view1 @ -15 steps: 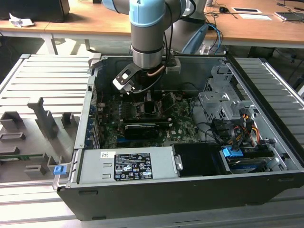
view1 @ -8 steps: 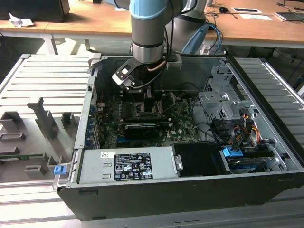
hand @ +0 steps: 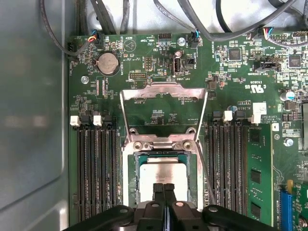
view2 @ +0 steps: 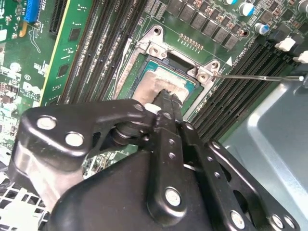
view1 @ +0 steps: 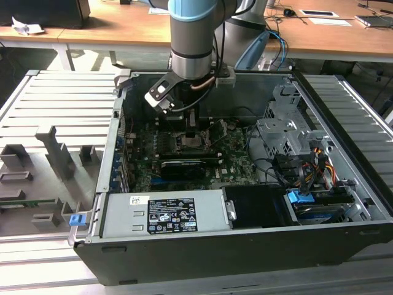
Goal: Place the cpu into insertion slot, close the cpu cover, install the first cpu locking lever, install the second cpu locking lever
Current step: 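Place the cpu into insertion slot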
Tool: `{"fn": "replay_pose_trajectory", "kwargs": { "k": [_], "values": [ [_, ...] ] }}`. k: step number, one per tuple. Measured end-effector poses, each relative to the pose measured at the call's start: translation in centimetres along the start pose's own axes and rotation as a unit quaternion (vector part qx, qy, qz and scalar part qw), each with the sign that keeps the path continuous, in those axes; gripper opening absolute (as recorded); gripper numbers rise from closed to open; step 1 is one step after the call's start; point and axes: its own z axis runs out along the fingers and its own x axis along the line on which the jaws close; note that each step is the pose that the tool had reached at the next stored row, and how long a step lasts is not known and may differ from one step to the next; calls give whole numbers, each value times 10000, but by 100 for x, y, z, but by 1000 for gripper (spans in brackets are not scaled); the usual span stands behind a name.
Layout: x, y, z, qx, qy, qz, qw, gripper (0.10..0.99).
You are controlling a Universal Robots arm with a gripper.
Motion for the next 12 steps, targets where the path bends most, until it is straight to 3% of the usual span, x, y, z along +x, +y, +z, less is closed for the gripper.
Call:
{"fn": "replay_pose_trajectory", "kwargs": {
  "k": [12],
  "values": [
    [1, 2, -49, 19, -1, 0, 10000, 106]
  ]
}}
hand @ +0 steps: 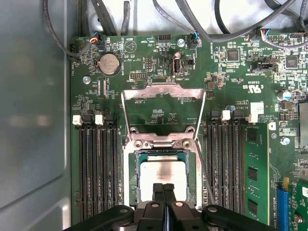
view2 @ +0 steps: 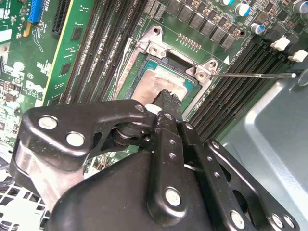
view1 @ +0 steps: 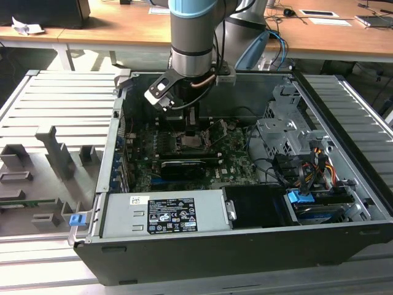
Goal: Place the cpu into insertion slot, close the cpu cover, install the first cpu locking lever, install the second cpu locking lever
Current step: 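Place the cpu into insertion slot, then close the cpu cover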
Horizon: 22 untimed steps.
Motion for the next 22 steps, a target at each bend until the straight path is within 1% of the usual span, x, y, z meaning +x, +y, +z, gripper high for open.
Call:
{"fn": "replay_pose_trajectory", "kwargs": {
  "k": [8, 9, 10, 11, 12, 15, 16, 18, 22],
  "values": [
    [1, 1, -29, 1, 0, 0, 10000, 106],
    [0, 9, -30, 7, -1, -1, 10000, 106],
    [2, 68, -28, 44, -1, 2, 10000, 106],
    [3, 113, -26, 62, 0, 1, 10000, 106],
    [2, 133, -25, 66, -1, 2, 10000, 106],
    [2, 158, -24, 69, -1, 7, 10000, 106],
    [-5, 162, -24, 69, 8, 7, 10000, 106],
    [-3, 163, -26, 69, 10, 8, 10000, 106],
    [0, 165, -91, 69, 8, 8, 10000, 106]
  ]
}}
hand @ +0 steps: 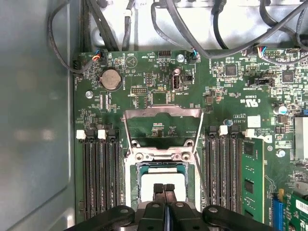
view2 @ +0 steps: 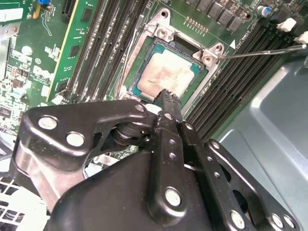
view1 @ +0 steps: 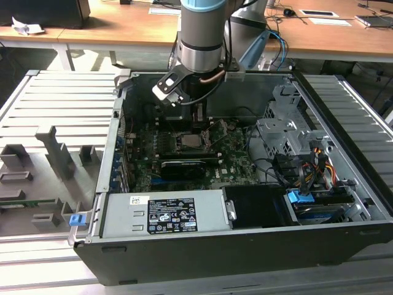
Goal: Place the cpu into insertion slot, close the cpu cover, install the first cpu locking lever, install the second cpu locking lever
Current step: 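Close the cpu cover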
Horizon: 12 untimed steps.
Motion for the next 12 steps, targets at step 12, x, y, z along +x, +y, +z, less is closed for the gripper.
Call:
{"fn": "replay_pose_trajectory", "kwargs": {
  "k": [12],
  "values": [
    [3, 59, -95, 0, -17, 2, 10000, 106]
  ]
}}
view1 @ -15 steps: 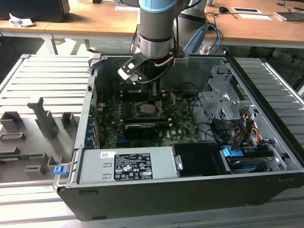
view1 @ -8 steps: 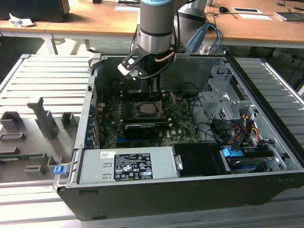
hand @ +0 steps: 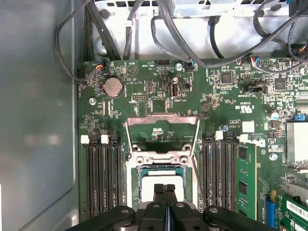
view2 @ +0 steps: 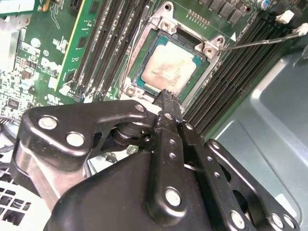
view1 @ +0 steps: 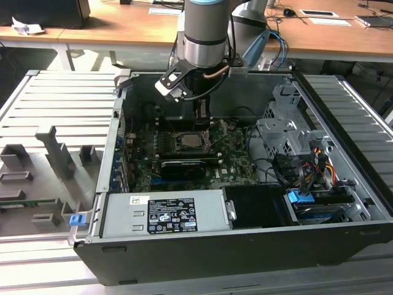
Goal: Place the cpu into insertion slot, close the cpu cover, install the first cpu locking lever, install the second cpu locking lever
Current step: 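Close the cpu cover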
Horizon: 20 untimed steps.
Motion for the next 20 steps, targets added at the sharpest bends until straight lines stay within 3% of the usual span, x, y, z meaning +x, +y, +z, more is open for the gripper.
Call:
{"fn": "replay_pose_trajectory", "kwargs": {
  "k": [20],
  "values": [
    [8, 4, -130, -1, 1, 0, 10000, 106]
  ]
}}
